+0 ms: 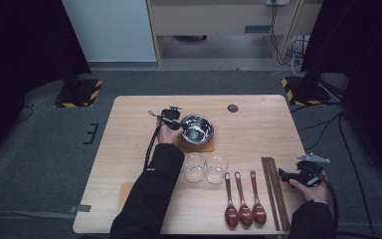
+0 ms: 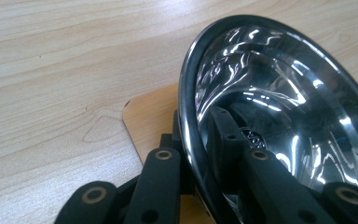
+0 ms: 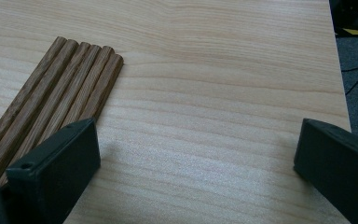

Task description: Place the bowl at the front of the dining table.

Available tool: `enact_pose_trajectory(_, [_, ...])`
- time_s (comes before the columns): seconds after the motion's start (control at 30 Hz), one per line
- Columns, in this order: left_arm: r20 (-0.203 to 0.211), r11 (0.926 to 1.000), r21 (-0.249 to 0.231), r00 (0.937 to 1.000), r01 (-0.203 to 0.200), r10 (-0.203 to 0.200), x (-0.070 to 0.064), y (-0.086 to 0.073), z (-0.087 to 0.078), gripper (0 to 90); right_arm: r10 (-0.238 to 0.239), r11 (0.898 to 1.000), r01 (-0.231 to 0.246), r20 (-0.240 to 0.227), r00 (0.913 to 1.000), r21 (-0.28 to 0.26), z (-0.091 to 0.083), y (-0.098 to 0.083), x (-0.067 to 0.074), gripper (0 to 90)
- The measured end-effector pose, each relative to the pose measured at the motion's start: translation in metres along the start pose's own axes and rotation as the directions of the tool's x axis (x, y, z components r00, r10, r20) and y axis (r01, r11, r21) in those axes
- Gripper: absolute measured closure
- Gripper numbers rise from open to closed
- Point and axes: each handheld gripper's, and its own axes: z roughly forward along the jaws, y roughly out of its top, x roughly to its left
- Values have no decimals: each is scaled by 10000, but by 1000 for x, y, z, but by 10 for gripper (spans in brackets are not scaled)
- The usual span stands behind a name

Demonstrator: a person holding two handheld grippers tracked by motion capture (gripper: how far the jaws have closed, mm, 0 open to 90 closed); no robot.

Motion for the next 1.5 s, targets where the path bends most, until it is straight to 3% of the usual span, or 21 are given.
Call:
enact_pose_trajectory(0.17, [-105, 9995, 275, 9998, -151, 154, 0, -1, 0, 788, 2, 10000, -2, -1, 10000, 2, 0, 0, 0, 3])
enact_pose_trajectory(0.5, [85, 9982, 554, 9997, -237, 232, -1, -4, 0, 747, 9, 10000, -9, 5, 10000, 3, 0, 0, 0, 3])
enact_pose_trajectory(0.77, [288, 9947, 954, 9989, -383, 357, 0, -8, 1, 614, 11, 10000, -11, 12, 10000, 4, 0, 0, 0, 3])
enact_pose_trajectory(0.9, [50, 9928, 1074, 9986, -523, 521, 2, -9, 0, 546, 21, 10000, -21, 10, 10000, 8, 0, 0, 0, 3])
enact_pose_trajectory(1.5, [-1, 9978, -169, 9979, -648, 648, 13, -11, -21, 408, 17, 10000, -17, 28, 10000, 0, 0, 0, 0, 3])
